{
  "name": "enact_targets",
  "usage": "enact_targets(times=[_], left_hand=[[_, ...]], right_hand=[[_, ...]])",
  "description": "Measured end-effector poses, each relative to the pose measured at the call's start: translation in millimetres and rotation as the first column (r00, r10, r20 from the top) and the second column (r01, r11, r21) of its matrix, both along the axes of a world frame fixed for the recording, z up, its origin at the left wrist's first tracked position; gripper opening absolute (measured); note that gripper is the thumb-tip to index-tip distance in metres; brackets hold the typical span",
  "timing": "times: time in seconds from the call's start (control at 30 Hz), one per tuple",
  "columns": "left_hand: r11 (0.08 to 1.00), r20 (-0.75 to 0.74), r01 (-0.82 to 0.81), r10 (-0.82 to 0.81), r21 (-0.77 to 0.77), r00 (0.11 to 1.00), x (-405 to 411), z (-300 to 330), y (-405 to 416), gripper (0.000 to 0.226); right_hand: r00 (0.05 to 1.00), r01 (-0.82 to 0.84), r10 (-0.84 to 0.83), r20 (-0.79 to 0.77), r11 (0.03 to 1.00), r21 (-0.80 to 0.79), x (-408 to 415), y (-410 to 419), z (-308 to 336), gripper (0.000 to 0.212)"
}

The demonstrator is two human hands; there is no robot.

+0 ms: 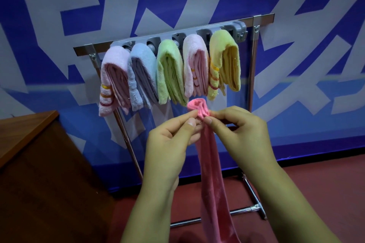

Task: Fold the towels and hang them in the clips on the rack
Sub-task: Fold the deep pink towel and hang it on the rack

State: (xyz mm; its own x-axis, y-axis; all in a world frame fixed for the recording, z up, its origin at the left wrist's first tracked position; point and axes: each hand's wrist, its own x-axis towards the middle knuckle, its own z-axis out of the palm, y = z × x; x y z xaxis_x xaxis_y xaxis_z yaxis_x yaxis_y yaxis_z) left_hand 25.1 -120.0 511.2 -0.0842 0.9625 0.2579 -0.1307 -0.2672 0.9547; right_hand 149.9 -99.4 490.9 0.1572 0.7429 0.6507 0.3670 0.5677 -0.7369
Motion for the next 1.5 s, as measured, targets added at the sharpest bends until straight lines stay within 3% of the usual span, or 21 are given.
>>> enact_targets(times=[0.2,0.37,0.47,0.53,0.6,0.7,0.87,1.0,1.2,1.37,1.5], left_hand=[[0.999,-0.027,0.038,-0.038,0.027,0.999,0,3,-2,0.029],[0.991,-0.088,0.101,-0.093,0.085,0.992,-4,5,0,0.034],[0.977,-0.208,0.023,0.022,0.214,0.978,-14,4,4,0.025],[0.918,-0.405,-0.059,0.23,0.391,0.885,-29,4,12,0.021],[0.882,-0.587,-0.018,0.328,0.47,0.74,-43,6,18,0.019],[0.917,-0.729,0.113,0.225,0.383,0.647,-55,13,23,0.026],[0.918,-0.83,0.281,0.083,0.279,0.552,-62,25,33,0.027],[0.88,-0.839,0.336,0.117,0.336,0.532,-61,30,40,0.028],[0.823,-0.739,0.288,0.216,0.49,0.638,-50,35,35,0.03],[0.885,-0.505,0.213,0.028,0.413,0.863,-38,29,31,0.02],[0.905,-0.394,0.183,-0.018,0.385,0.919,-35,30,33,0.038]], right_hand=[[0.996,-0.004,0.003,0.086,1.0,0.006,3,1,0,0.018],[0.989,-0.043,0.044,0.14,0.999,-0.012,11,3,5,0.015],[0.987,-0.158,0.16,0.02,0.984,-0.08,14,1,7,0.025],[0.963,-0.262,0.251,-0.101,0.958,-0.113,16,0,10,0.021],[0.936,-0.335,0.315,-0.155,0.934,-0.127,20,0,11,0.016],[0.905,-0.411,0.388,-0.178,0.903,-0.123,25,0,12,0.011],[0.852,-0.501,0.468,-0.236,0.859,-0.105,30,1,14,0.01],[0.881,-0.464,0.434,-0.186,0.87,-0.167,30,6,8,0.022],[0.84,-0.521,0.49,-0.233,0.849,-0.092,34,5,20,0.013],[0.815,-0.536,0.492,-0.306,0.841,-0.075,33,5,20,0.014],[0.826,-0.521,0.482,-0.29,0.851,-0.07,34,5,22,0.007]])
